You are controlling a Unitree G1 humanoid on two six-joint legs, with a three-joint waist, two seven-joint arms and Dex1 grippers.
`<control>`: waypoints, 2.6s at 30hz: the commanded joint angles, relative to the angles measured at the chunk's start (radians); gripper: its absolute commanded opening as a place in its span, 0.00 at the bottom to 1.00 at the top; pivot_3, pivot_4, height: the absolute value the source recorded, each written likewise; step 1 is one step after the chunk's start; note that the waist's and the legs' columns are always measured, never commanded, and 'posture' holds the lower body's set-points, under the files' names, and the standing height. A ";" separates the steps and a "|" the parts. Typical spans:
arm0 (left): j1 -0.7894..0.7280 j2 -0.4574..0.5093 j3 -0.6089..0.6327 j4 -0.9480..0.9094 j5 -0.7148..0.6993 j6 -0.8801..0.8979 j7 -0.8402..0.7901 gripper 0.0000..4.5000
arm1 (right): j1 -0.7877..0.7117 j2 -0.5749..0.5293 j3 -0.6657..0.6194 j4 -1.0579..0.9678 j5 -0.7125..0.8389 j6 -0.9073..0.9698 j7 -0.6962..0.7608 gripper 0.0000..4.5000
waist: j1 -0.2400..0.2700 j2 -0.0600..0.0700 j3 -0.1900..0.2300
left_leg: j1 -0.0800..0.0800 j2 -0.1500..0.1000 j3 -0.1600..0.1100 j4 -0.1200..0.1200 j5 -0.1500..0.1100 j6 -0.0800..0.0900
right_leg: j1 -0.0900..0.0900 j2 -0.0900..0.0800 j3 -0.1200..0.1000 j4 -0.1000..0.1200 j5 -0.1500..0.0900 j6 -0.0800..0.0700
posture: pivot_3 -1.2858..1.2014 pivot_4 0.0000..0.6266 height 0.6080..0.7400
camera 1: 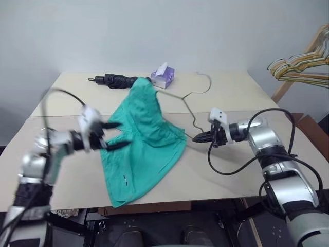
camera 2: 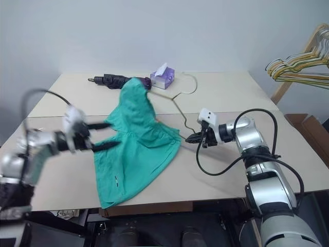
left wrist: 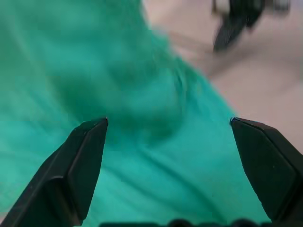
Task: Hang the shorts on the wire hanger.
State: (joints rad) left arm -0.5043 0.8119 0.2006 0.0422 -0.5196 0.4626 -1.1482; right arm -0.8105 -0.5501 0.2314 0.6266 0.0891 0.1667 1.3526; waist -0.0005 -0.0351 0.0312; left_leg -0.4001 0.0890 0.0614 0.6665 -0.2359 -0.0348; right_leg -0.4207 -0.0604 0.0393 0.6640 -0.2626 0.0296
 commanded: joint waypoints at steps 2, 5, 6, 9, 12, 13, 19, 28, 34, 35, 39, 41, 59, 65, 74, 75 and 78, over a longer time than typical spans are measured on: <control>-0.211 0.107 0.094 0.157 -0.108 0.001 -0.177 0.99 | 0.013 -0.016 -0.007 -0.212 0.008 0.002 -0.006 0.00 | -0.003 0.000 0.000 | 0.000 0.000 0.000 0.000 0.000 0.000 | 0.000 0.000 0.000 0.000 0.000 0.000 | 0.54 0.00 1.00; -0.333 0.165 0.040 0.290 -0.079 -0.052 -0.340 0.99 | 0.030 -0.013 0.009 -0.296 -0.001 0.024 -0.020 0.00 | -0.013 0.000 0.000 | 0.001 0.000 0.000 0.000 0.000 0.000 | 0.001 0.000 -0.001 0.000 0.000 0.000 | 0.54 0.00 1.00; -0.375 0.178 -0.006 0.334 -0.034 -0.089 -0.389 0.99 | 0.031 -0.011 0.013 -0.319 0.000 0.043 -0.023 0.00 | -0.014 0.000 0.000 | 0.001 0.000 0.000 0.000 0.000 0.000 | 0.001 0.000 0.000 0.000 0.000 0.000 | 0.54 0.00 1.00; -0.489 0.201 -0.171 0.452 0.046 -0.196 -0.464 0.99 | 0.022 -0.010 0.037 -0.353 -0.018 0.073 -0.036 0.00 | -0.012 0.000 0.000 | 0.001 0.000 0.000 0.000 0.000 0.000 | 0.002 0.000 -0.001 0.000 0.000 0.000 | 0.54 0.00 1.00; -0.589 0.202 -0.344 0.555 0.048 -0.275 -0.466 0.99 | 0.008 -0.009 0.060 -0.364 -0.036 0.103 -0.040 0.00 | -0.006 0.000 0.000 | 0.001 0.000 -0.001 0.000 0.000 0.000 | 0.002 0.000 -0.001 0.001 0.000 0.000 | 0.54 0.00 1.00; -0.616 0.203 -0.401 0.582 0.043 -0.301 -0.466 0.99 | 0.000 -0.006 0.064 -0.366 -0.036 0.122 -0.041 0.00 | -0.006 0.000 0.000 | 0.001 0.000 0.000 0.001 0.000 0.000 | 0.001 0.000 -0.001 0.000 0.000 0.000 | 0.54 0.00 1.00; -0.748 0.184 -0.713 0.718 0.020 -0.402 -0.466 0.99 | -0.035 0.001 0.108 -0.359 -0.073 0.190 -0.065 0.00 | -0.015 0.000 0.000 | -0.003 0.000 -0.001 0.001 0.000 0.000 | -0.002 0.000 -0.001 0.001 0.000 0.000 | 0.53 0.00 1.00; -0.827 0.146 -0.975 0.843 0.013 -0.490 -0.466 0.99 | -0.045 0.014 0.157 -0.383 -0.091 0.318 -0.061 0.00 | -0.019 0.000 0.000 | -0.004 0.000 -0.001 0.002 0.000 0.000 | -0.003 0.000 0.000 0.001 -0.001 0.001 | 0.52 0.00 1.00; -0.843 0.147 -1.047 0.860 -0.031 -0.477 -0.466 0.99 | -0.042 0.022 0.178 -0.395 -0.106 0.333 -0.067 0.00 | -0.021 0.000 0.000 | -0.005 0.000 -0.001 0.003 0.000 0.001 | -0.004 0.000 -0.001 0.001 -0.001 0.001 | 0.52 0.00 1.00; -0.844 0.148 -1.057 0.859 -0.033 -0.477 -0.466 0.95 | -0.042 0.021 0.182 -0.397 -0.107 0.330 -0.065 0.00 | -0.021 0.000 0.000 | -0.006 0.000 -0.001 0.003 0.000 0.001 | -0.004 0.000 -0.001 0.001 -0.001 0.001 | 0.52 0.00 1.00; -0.843 0.146 -1.088 0.870 -0.023 -0.482 -0.466 0.73 | -0.047 0.026 0.185 -0.410 -0.104 0.329 -0.067 0.00 | -0.021 0.000 0.000 | -0.006 0.000 -0.001 0.003 0.000 0.001 | -0.004 0.000 -0.001 0.001 -0.001 0.001 | 0.52 0.00 1.00; -0.840 0.149 -1.108 0.869 -0.019 -0.492 -0.466 0.59 | -0.049 0.025 0.186 -0.416 -0.104 0.327 -0.068 0.00 | -0.021 0.000 0.000 | -0.006 0.000 -0.001 0.003 0.000 0.001 | -0.004 0.000 -0.001 0.001 -0.001 0.001 | 0.52 0.00 1.00; -0.845 0.070 -1.020 1.014 0.151 -0.610 -0.466 0.01 | -0.040 0.064 0.133 -0.391 -0.124 0.129 -0.220 0.00 | -0.021 0.000 0.000 | -0.006 0.000 -0.001 0.004 -0.001 0.001 | -0.004 0.000 -0.001 0.001 -0.001 0.001 | 0.52 0.00 1.00; -0.866 0.059 -0.898 1.056 0.228 -0.654 -0.466 0.00 | -0.033 0.070 0.063 -0.388 -0.125 0.060 -0.327 0.35 | -0.023 0.000 0.000 | -0.006 0.000 -0.001 0.004 -0.001 0.001 | -0.004 0.000 -0.001 0.001 -0.001 0.001 | 0.52 0.00 1.00; -0.875 0.054 -0.731 1.089 0.318 -0.681 -0.466 0.00 | 0.016 -0.053 -0.097 -0.580 -0.055 0.200 -0.354 0.99 | -0.016 0.000 0.000 | -0.007 0.000 -0.001 0.004 -0.001 0.002 | -0.004 0.000 -0.001 0.000 -0.001 0.001 | 0.53 0.00 1.00; -0.879 0.051 -0.713 1.094 0.329 -0.684 -0.466 0.00 | 0.022 -0.064 -0.131 -0.608 -0.035 0.261 -0.370 0.99 | -0.016 0.000 0.000 | -0.007 0.000 -0.001 0.005 -0.001 0.002 | -0.004 0.000 -0.001 0.001 -0.001 0.001 | 0.53 0.00 1.00; -0.892 0.039 -0.650 1.107 0.360 -0.681 -0.466 0.00 | 0.075 -0.122 -0.204 -0.701 0.075 0.447 -0.324 0.99 | -0.014 0.000 0.000 | -0.006 0.000 -0.001 0.005 -0.001 0.002 | -0.003 0.000 -0.001 0.001 -0.001 0.001 | 0.53 0.00 1.00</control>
State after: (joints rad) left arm -1.3449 0.8483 -0.5068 1.1490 -0.1693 -0.2127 -1.6115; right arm -0.7570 -0.6412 0.0923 0.0004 0.0916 0.5177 1.0037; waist -0.0142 -0.0353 0.0315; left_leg -0.4061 0.0891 0.0604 0.6713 -0.2369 -0.0330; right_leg -0.4236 -0.0604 0.0380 0.6646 -0.2632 0.0305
